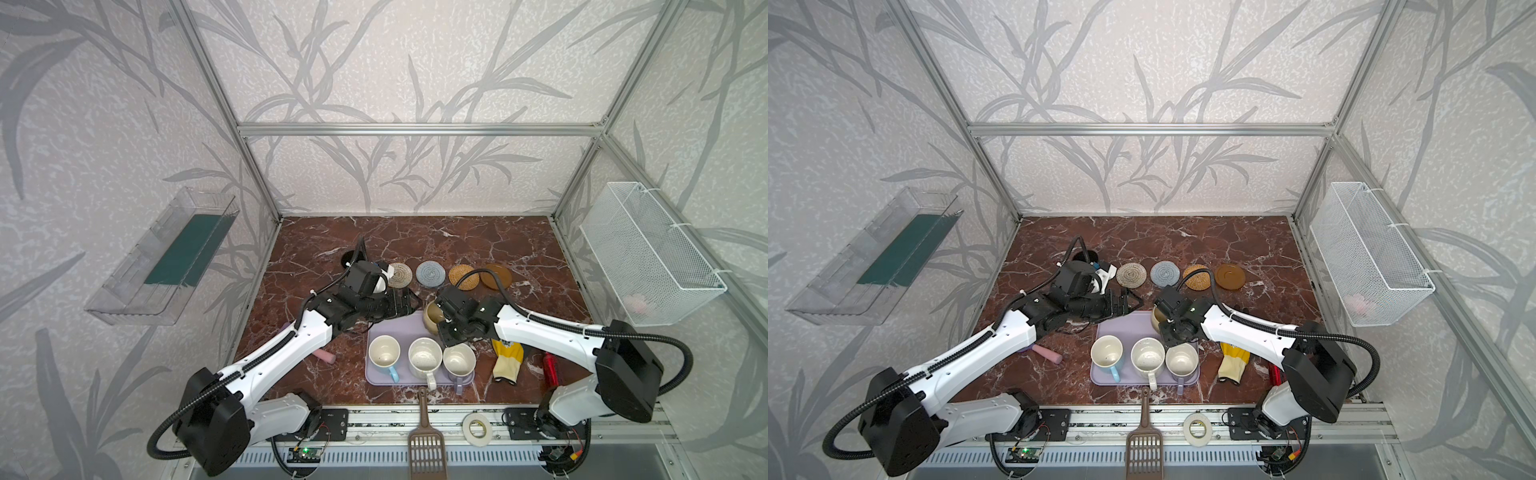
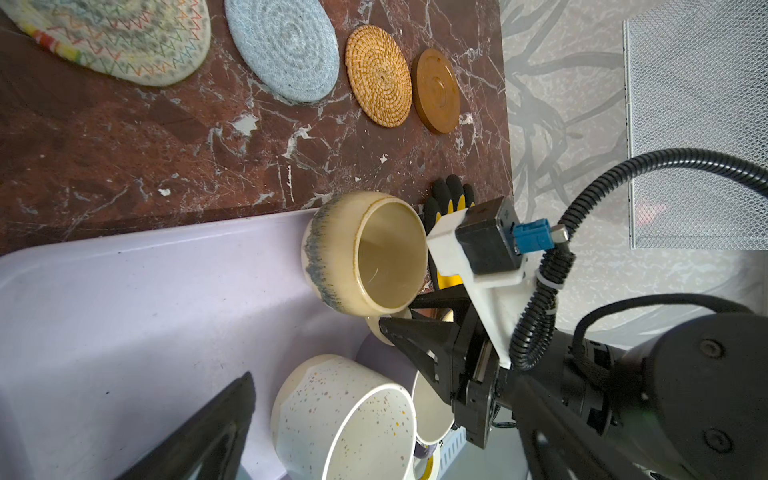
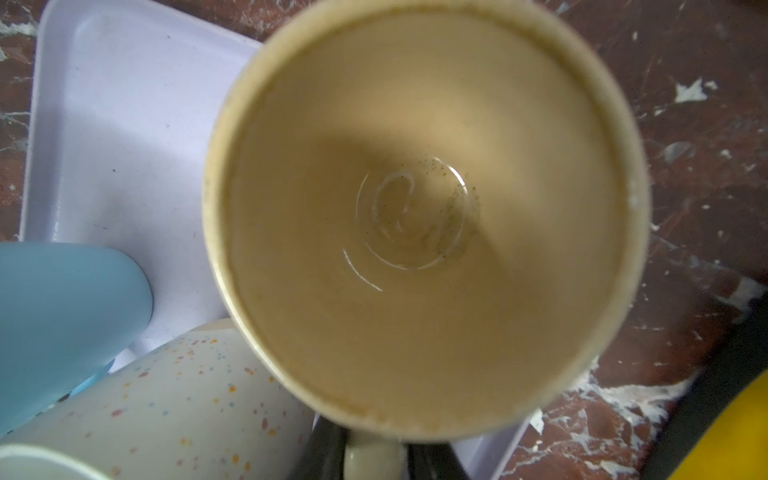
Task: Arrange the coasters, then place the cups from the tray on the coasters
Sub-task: 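Close the right gripper on the cream mug handle and lift it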
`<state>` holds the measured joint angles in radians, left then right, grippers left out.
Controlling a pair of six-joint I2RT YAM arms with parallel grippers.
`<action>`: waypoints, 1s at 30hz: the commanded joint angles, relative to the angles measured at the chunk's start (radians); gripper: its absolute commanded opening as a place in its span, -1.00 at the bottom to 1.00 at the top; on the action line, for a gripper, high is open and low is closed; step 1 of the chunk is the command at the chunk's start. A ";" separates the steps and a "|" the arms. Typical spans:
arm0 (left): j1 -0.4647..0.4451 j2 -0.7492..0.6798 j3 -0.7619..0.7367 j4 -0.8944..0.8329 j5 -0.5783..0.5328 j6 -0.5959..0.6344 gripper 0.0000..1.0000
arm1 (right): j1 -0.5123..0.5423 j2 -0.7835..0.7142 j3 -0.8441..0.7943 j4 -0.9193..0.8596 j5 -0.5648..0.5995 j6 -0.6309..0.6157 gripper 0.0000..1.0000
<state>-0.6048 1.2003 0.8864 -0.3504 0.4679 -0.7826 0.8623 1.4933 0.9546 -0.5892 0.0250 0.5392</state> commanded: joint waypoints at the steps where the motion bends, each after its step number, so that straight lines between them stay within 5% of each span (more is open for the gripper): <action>1: -0.006 -0.005 0.014 -0.007 -0.027 0.002 0.98 | -0.002 0.011 -0.007 0.075 0.046 -0.003 -0.63; 9: -0.008 -0.011 0.014 -0.015 -0.037 0.000 0.98 | -0.002 0.011 -0.012 0.107 0.046 -0.010 -0.71; 15: -0.009 -0.022 0.012 -0.012 -0.053 -0.001 0.97 | -0.002 -0.057 -0.005 0.119 0.051 -0.037 -0.96; 30: -0.009 -0.062 -0.005 0.061 -0.086 -0.052 0.95 | -0.002 -0.151 0.012 0.107 0.050 -0.030 -1.00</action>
<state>-0.6083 1.1736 0.8864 -0.3248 0.4107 -0.8108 0.8623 1.3960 0.9447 -0.5419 0.0551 0.5152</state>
